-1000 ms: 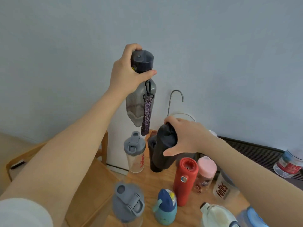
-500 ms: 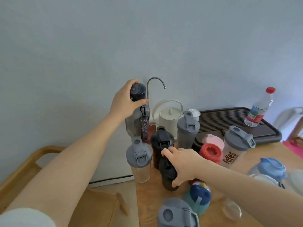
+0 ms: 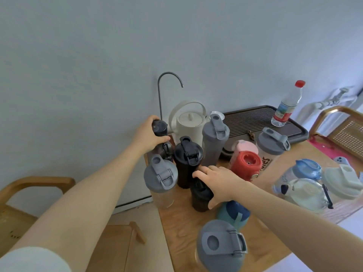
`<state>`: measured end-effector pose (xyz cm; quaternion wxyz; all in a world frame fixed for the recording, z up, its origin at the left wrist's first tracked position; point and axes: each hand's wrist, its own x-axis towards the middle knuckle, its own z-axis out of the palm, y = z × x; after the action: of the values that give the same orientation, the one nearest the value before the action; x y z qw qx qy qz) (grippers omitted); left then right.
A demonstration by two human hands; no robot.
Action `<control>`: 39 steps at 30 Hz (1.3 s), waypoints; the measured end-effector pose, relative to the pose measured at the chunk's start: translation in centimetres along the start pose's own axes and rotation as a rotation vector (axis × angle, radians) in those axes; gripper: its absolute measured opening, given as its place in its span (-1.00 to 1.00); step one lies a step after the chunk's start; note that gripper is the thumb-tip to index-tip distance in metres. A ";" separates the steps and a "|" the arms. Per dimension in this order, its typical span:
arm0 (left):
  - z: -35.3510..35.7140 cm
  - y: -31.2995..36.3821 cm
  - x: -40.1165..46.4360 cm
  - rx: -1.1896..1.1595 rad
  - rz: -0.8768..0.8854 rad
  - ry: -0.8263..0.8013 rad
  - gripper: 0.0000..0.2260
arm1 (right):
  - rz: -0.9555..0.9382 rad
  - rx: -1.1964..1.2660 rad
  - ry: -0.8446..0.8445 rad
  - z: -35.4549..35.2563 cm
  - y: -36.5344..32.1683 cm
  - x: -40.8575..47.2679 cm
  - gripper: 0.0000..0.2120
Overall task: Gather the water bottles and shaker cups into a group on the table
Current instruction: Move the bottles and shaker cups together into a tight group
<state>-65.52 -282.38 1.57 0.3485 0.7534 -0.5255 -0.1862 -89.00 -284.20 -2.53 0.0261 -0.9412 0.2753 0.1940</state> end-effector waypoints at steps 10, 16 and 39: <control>0.6 1.7 0.3 0.553 0.118 0.051 -0.43 | 0.180 0.096 0.580 -3.2 3.4 -3.9 -0.54; 3.3 4.6 -1.3 0.475 0.402 -0.106 -0.47 | 0.451 0.369 0.193 -2.1 6.7 -5.8 -0.23; 7.2 7.2 -1.7 0.519 0.031 -0.264 -0.38 | 0.083 0.534 0.918 -18.4 10.0 -3.9 -0.47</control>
<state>-75.66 -284.66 1.67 0.0757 0.7786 -0.6079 -0.1365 -90.86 -293.54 16.55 0.1338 -0.8783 0.3352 -0.3135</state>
